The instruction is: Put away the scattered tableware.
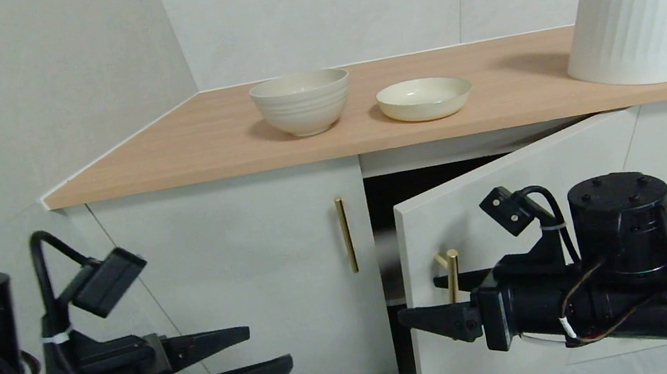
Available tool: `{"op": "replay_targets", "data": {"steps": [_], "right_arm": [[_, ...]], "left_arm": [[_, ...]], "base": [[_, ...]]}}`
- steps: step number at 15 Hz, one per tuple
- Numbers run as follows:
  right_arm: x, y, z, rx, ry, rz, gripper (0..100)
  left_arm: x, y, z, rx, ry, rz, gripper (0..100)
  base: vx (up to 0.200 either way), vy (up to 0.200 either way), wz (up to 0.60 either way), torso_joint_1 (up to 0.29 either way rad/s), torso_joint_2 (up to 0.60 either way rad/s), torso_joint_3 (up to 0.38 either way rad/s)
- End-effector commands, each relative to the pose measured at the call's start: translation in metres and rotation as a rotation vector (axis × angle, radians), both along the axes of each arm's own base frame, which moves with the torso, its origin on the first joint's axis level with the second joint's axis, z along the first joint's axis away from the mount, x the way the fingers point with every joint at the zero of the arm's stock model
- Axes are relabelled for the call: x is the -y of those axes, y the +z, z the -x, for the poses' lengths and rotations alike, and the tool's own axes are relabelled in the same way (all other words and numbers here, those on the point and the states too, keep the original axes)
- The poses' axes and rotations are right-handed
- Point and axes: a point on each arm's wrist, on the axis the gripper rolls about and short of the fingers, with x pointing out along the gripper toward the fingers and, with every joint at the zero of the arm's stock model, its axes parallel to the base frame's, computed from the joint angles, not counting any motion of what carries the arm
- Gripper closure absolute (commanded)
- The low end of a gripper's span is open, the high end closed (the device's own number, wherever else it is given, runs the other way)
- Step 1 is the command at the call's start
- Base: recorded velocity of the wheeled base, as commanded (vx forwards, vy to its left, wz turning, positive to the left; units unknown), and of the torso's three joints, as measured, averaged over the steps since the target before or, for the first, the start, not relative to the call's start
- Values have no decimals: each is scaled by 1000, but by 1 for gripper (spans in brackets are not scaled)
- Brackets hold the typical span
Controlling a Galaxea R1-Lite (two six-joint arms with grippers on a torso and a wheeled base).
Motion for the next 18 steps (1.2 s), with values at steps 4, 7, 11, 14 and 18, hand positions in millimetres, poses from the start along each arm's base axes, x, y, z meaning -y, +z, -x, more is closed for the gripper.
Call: {"op": "replay_targets", "data": {"steps": [4, 7, 11, 14, 18], "right_arm": [[-4, -7, 0, -21, 10, 20, 0], [-5, -8, 1, -26, 14, 23, 0], [-7, -8, 3, -23, 23, 22, 0], [-7, -5, 3, -18, 22, 12, 0], [-6, -3, 3, 11, 20, -20, 0]], "left_arm": [[9, -26, -11, -109, -20, -42, 100], [13, -25, -20, -95, -20, -32, 100], [32, -21, -46, -81, -18, 35, 100], [55, -30, -86, -71, 3, 43, 100], [77, -51, -105, -51, -42, 46, 100]], "base": [[0, 0, 0, 0, 0, 0], [0, 0, 0, 0, 0, 0], [0, 0, 0, 0, 0, 0], [0, 0, 0, 0, 0, 0], [0, 0, 0, 0, 0, 0]]}}
